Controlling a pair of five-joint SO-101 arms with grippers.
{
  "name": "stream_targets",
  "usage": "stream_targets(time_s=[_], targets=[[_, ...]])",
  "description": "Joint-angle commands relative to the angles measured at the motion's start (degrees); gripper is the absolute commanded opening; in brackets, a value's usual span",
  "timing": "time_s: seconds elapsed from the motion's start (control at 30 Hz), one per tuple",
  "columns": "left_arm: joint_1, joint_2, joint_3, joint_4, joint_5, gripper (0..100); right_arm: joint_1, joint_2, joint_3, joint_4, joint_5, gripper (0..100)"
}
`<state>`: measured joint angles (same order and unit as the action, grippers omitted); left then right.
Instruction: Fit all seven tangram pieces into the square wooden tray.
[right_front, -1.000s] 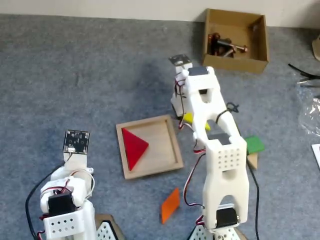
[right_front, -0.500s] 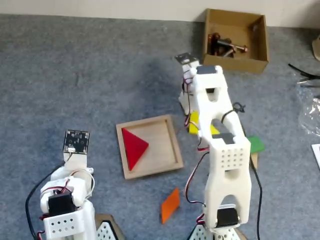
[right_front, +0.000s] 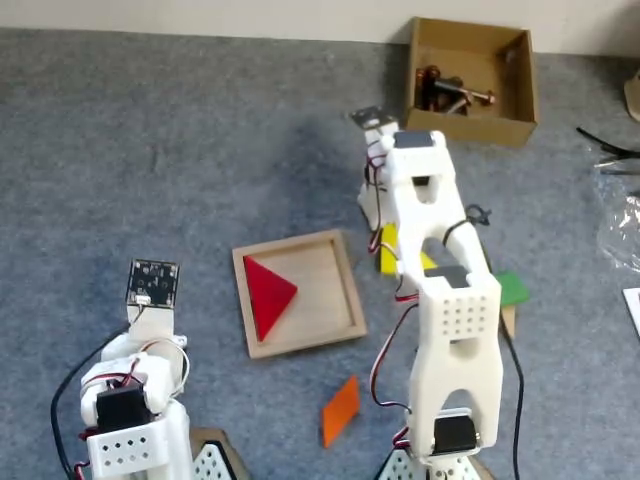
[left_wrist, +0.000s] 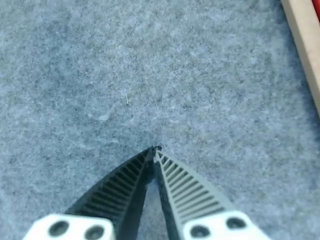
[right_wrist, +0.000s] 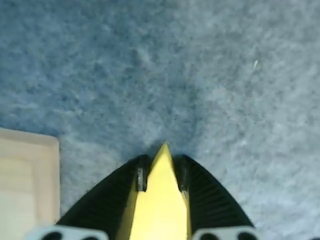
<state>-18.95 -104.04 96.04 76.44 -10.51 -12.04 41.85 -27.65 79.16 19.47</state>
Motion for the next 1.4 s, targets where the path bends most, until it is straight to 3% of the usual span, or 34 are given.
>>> stream_targets(time_s=[0.0, 0.2, 0.47, 1.07, 1.37], targets=[[-1.0, -0.3, 1.1, 0.1, 0.1, 1, -0.7, -2.3, -4.1, 3.6, 0.5, 7.0], [-1.0, -0.3, 1.1, 0.1, 0.1, 1, -1.5, -4.4, -7.1, 9.0, 0.8, 8.6], [-1.0, -0.3, 1.1, 0.1, 0.1, 1, -1.4, -4.4, -7.1, 10.9, 1.1, 26.1], [-0.7, -0.3, 1.1, 0.2, 0.2, 1, -1.4, -4.9, -7.4, 21.6, 9.9, 26.1], [-0.7, -0.3, 1.1, 0.2, 0.2, 1, -1.7, -17.0, -2.9, 21.6, 9.9, 26.1]])
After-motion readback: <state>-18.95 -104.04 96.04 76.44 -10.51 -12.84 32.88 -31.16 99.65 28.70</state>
